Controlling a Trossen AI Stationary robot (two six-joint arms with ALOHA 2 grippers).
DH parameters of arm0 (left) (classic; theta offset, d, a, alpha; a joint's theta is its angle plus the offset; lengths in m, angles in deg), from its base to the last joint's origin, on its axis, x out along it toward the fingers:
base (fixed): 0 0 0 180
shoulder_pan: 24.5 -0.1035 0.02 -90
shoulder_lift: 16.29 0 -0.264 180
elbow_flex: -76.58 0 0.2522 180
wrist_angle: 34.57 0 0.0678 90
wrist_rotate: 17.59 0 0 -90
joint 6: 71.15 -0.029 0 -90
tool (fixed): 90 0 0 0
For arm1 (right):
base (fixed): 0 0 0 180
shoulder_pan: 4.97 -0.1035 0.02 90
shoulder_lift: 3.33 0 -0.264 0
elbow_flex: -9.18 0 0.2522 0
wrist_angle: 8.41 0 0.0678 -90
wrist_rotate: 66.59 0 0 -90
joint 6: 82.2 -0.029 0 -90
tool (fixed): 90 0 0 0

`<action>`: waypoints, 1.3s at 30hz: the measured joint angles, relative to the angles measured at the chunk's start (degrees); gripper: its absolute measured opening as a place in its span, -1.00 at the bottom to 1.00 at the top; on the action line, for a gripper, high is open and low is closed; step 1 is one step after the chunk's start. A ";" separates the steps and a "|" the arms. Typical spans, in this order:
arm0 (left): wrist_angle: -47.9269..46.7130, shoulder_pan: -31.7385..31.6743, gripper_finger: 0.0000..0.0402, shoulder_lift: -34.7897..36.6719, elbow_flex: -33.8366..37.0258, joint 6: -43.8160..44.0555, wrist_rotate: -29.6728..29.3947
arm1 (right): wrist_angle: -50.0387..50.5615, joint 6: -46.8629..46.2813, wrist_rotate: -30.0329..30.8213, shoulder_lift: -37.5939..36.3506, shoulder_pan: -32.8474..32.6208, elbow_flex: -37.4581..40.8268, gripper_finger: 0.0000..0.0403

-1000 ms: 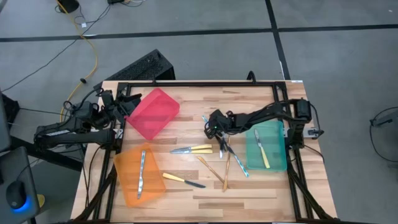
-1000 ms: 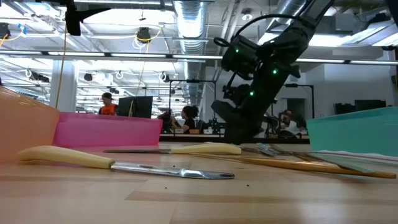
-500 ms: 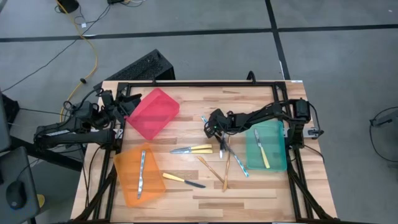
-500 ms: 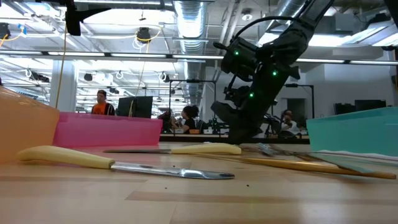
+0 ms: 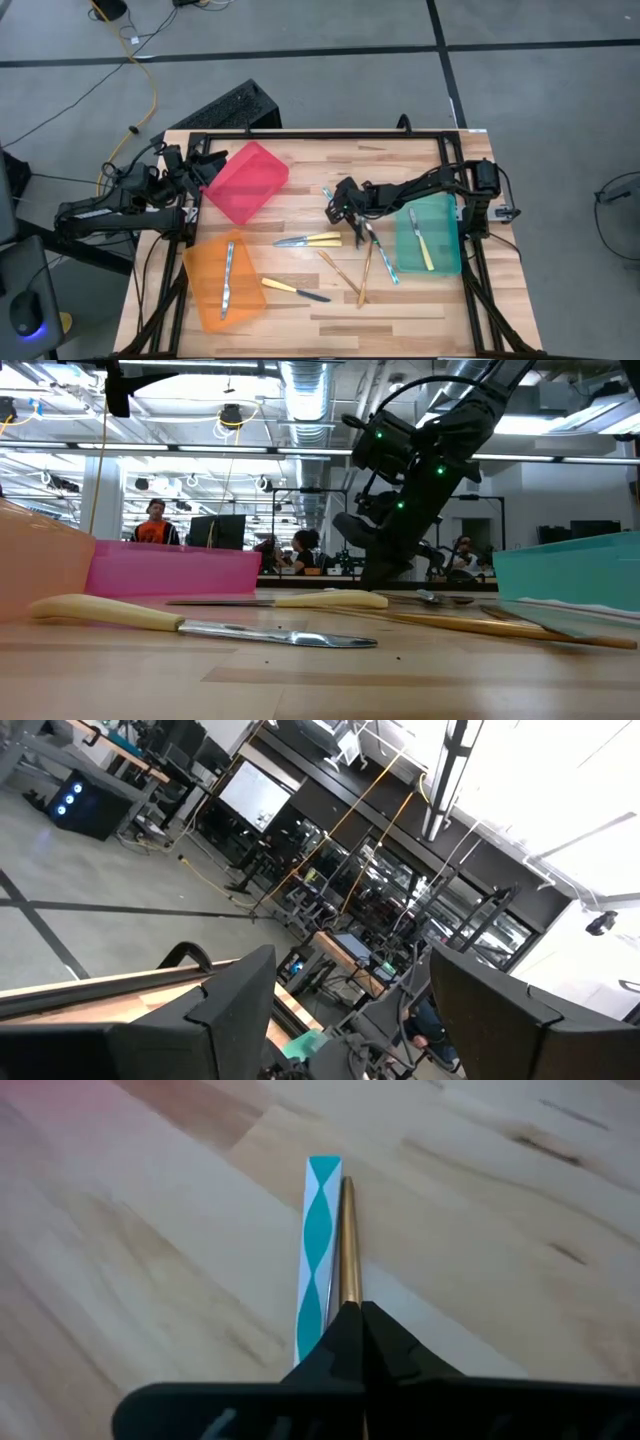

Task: Sort silverware by color (type)
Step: Put the top left gold knife into the red bin

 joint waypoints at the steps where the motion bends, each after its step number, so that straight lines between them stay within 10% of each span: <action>1: 0.00 -0.01 0.23 0.01 0.00 0.07 0.00 | 0.23 0.16 0.06 -0.01 -0.14 -0.39 -0.98; 17: 0.26 0.00 0.23 0.01 0.00 0.74 -0.13 | 1.08 5.26 1.54 -4.29 0.28 -2.09 -0.95; 39: -0.15 -0.01 0.23 -0.01 0.00 0.74 0.14 | 10.07 13.81 -5.59 -4.29 -2.56 -2.20 -0.04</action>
